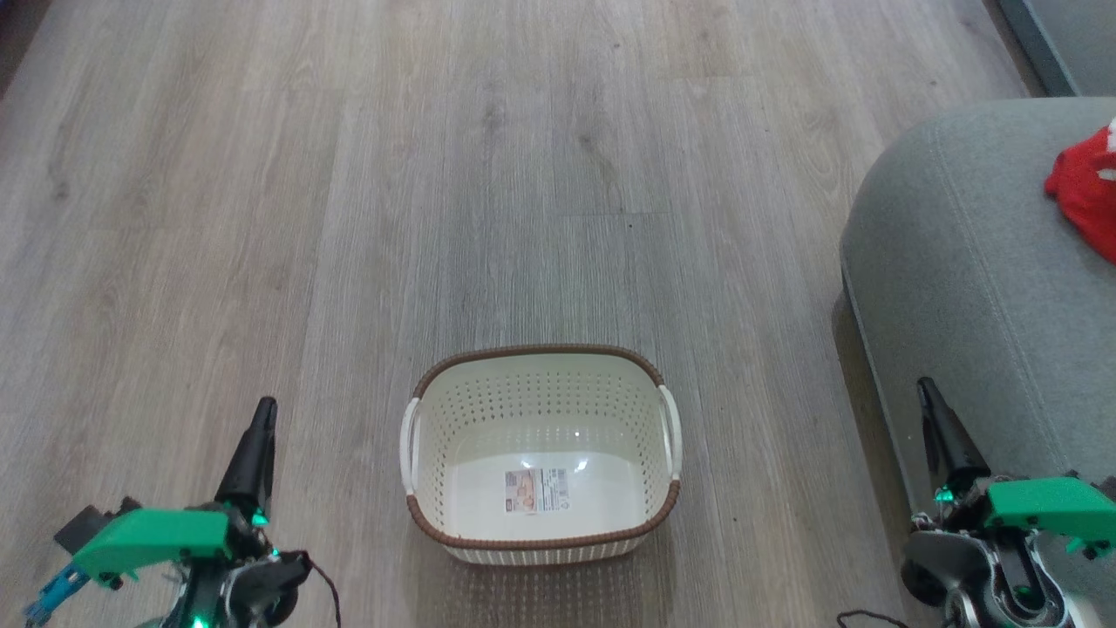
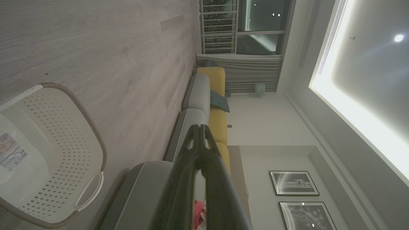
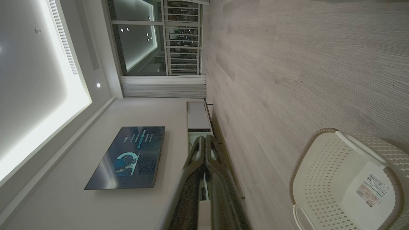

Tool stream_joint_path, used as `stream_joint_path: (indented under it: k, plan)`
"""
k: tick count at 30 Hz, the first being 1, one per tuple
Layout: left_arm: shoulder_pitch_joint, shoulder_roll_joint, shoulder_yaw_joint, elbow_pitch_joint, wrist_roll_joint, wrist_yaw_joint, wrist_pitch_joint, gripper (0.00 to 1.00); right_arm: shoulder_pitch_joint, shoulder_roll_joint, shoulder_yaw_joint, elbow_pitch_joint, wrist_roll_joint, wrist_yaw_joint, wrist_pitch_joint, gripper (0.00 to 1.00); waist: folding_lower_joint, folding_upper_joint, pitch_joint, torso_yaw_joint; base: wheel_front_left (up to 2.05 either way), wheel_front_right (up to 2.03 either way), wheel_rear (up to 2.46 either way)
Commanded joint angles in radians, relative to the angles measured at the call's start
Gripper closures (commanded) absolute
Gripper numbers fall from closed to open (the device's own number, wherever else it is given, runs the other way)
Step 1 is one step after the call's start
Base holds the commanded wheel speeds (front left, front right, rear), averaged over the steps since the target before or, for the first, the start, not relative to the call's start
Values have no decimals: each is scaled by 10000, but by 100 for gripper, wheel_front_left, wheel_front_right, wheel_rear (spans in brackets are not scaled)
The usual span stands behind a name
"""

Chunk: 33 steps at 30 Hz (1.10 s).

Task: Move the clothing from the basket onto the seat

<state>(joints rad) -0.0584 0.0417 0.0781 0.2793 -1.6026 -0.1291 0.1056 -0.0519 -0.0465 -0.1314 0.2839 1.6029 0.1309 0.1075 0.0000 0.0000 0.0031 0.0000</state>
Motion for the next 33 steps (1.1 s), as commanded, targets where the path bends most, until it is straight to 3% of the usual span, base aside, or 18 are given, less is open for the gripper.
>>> stream_joint_path:
  k: [1, 33]
  plan:
    - [-496, 85, 357, -340, -60, -15, 77, 100, -560, -37, 176, -391, 57, -2, 58, 100, 0, 0, 0, 0, 0, 0, 0]
    - [-496, 85, 356, -341, -61, -15, 76, 100, -560, -37, 177, -391, 57, -2, 57, 100, 0, 0, 0, 0, 0, 0, 0]
